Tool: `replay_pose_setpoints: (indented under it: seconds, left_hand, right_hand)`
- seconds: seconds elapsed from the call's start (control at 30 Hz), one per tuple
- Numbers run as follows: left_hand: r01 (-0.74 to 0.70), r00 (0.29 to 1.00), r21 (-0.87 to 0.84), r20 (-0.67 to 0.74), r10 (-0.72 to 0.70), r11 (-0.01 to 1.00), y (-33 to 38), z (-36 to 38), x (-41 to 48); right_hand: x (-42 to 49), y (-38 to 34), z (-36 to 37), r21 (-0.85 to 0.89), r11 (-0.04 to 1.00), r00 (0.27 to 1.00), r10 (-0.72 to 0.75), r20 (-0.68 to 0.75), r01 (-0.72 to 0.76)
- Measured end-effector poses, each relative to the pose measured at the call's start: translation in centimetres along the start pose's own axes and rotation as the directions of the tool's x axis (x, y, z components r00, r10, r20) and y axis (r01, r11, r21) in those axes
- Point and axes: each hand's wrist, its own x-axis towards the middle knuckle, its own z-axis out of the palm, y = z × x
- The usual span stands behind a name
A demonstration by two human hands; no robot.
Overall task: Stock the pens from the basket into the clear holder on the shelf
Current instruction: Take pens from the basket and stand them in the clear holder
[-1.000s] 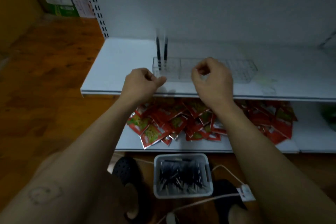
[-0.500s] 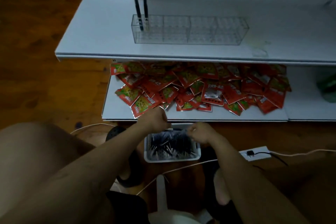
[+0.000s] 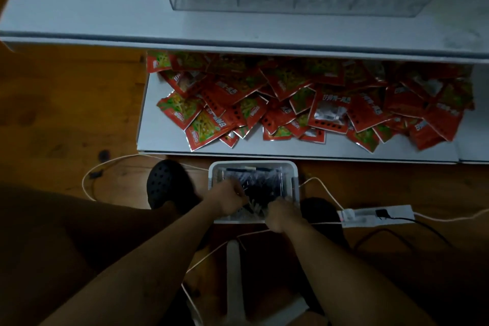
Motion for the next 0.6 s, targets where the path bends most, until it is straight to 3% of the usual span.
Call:
replay_pose_setpoints:
  seconds: [0.2,0.33,0.43,0.5,0.6]
  left_hand:
    - [0.014,0.997,0.012,0.072,-0.015,1.000,-2.0,0.9,0.9]
    - [0.055,0.998,-0.046,0.008,-0.055,0.997,-1.9,-0.1,1.1]
    - [0.035,0.999,-0.090,-0.018,-0.037,0.995,-1.2,-0.5,0.8]
    - [-0.003,1.000,-0.118,-0.011,0.002,0.993,-0.5,-0.7,0.3]
    - [-0.046,0.999,-0.134,-0.014,0.045,0.990,0.6,-1.0,-1.0]
  right_hand:
    - [1.2,0.6,-0.2,-0.102,0.994,0.999,0.028,-0.045,-0.033]
    - [1.0,0.7,-2.0,0.026,0.996,0.995,0.088,-0.045,-0.087]
    - [1.2,1.4,-3.2,0.230,0.967,0.993,0.118,-0.014,-0.111]
    - [0.7,2.2,-4.0,0.473,0.866,0.985,0.171,0.021,-0.161]
    - [-1.7,2.8,-5.4,0.783,0.580,0.968,0.222,0.114,-0.226]
